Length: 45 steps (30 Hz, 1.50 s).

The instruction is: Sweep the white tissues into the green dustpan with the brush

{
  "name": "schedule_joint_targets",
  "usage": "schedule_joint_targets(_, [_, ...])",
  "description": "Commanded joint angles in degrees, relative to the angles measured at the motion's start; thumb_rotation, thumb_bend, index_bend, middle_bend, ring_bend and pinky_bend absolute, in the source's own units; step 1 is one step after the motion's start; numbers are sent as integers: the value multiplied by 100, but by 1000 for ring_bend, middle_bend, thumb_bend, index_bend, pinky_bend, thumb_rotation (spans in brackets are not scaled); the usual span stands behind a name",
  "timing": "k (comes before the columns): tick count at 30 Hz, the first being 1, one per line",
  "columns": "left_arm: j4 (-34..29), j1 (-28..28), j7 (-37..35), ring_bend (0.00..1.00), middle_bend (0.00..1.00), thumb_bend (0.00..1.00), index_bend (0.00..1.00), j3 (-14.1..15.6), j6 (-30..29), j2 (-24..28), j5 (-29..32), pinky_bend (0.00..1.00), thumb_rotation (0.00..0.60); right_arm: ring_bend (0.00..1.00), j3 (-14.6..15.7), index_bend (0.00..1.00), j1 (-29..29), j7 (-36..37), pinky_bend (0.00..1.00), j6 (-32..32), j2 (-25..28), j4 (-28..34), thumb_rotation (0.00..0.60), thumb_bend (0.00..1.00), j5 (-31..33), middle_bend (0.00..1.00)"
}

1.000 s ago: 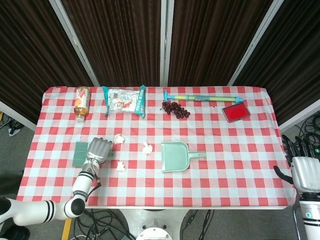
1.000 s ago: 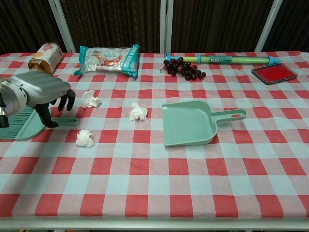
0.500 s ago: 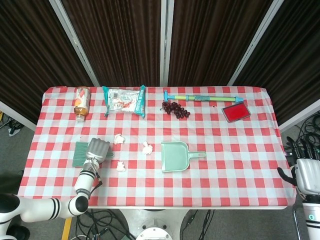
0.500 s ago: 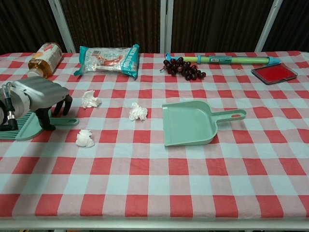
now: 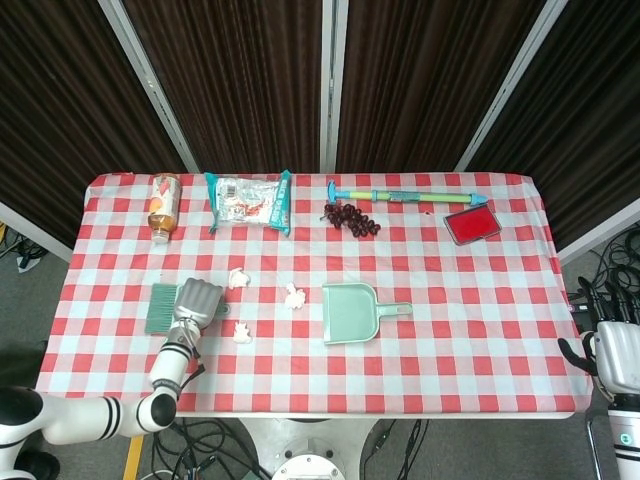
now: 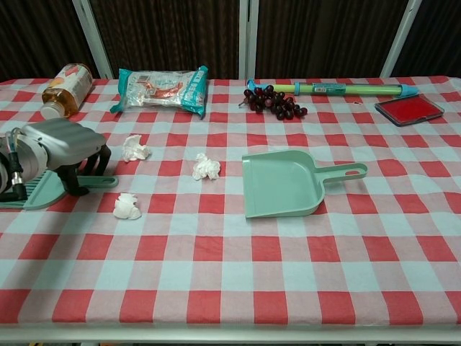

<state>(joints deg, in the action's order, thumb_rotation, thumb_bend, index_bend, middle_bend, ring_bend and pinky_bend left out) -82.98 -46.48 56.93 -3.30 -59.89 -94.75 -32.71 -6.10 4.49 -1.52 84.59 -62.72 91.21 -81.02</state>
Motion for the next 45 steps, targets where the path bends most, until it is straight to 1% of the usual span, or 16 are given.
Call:
schedule_joint_targets(1, [48, -5, -49, 441, 506, 299, 467, 35, 15, -17, -55, 639, 600, 55, 3, 67, -2, 3, 71, -8, 2, 7, 600, 138, 1, 214])
schedule_joint_targets(5, [46, 10, -199, 461, 533, 358, 496, 52, 26, 48, -223, 639, 600, 55, 7, 68, -6, 7, 77, -13, 22, 34, 600, 139, -9, 216])
schedule_joint_targets(8, [-127, 74, -442, 463, 537, 384, 502, 53, -27, 229, -501, 639, 600, 55, 20, 76, 3, -62, 77, -37, 43, 70, 600, 140, -24, 221])
schedule_joint_targets(11, [-404, 176, -766, 463, 540, 404, 503, 81, -92, 535, -897, 639, 600, 55, 55, 95, 82, -200, 82, -166, 79, 154, 600, 150, -91, 236])
schedule_joint_targets(14, [-603, 284, -1109, 463, 540, 412, 503, 119, -164, 802, -1337, 639, 600, 81, 96, 186, 193, -355, 107, -319, 89, 241, 600, 210, -194, 284])
schedule_joint_targets(15, [-672, 339, -1291, 463, 540, 413, 503, 143, -199, 918, -1575, 639, 600, 90, 114, 216, 257, -439, 114, -407, 78, 280, 600, 224, -242, 298])
schedule_joint_targets(17, [-733, 431, -1579, 463, 540, 416, 503, 176, -267, 1072, -1923, 639, 600, 102, 137, 272, 379, -589, 120, -580, 48, 343, 600, 232, -302, 321])
schedule_joint_targets(18, [-752, 481, -1789, 463, 540, 417, 503, 204, -278, 1172, -2169, 637, 600, 108, 152, 287, 480, -705, 123, -726, 19, 384, 600, 233, -342, 328])
schedule_joint_targets(20, [-750, 569, -2110, 463, 540, 418, 504, 219, -321, 1300, -2456, 632, 600, 119, 153, 310, 655, -899, 133, -967, -43, 434, 600, 233, -374, 343])
schedule_joint_targets(24, [-773, 744, -2678, 463, 540, 418, 504, 222, -403, 1530, -2874, 627, 600, 136, 69, 328, 1073, -1571, 147, -1450, -384, 421, 600, 234, -309, 376])
schedule_joint_targets(28, [-846, 869, -3238, 463, 540, 418, 503, 206, -339, 1677, -3117, 626, 600, 136, -58, 328, 1491, -2084, 154, -1915, -852, 281, 600, 234, -103, 375])
schedule_joint_targets(30, [-838, 910, -3408, 463, 540, 418, 504, 218, -290, 1728, -3219, 625, 600, 135, -124, 329, 1719, -2361, 156, -2175, -1121, 170, 600, 233, 61, 372])
schedule_joint_targets(33, [-820, 956, -3450, 463, 540, 418, 503, 233, -291, 1754, -3335, 622, 600, 136, -198, 329, 2036, -2750, 158, -2532, -1503, 1, 600, 224, 318, 367])
schedule_joint_targets(36, [-821, 1003, -3496, 463, 540, 418, 503, 224, -304, 1773, -3411, 621, 600, 136, -252, 329, 2292, -3147, 160, -2758, -1879, -191, 600, 180, 591, 366])
schedule_joint_targets(39, [-819, 1054, -3512, 463, 540, 418, 504, 218, -321, 1792, -3458, 621, 600, 136, -290, 341, 2460, -3383, 161, -2838, -2221, -373, 600, 152, 816, 368])
schedule_joint_targets(45, [-780, 1113, -3535, 463, 540, 418, 504, 212, -247, 1810, -3495, 621, 600, 136, -304, 364, 2690, -3613, 161, -2925, -2641, -710, 600, 150, 1138, 379])
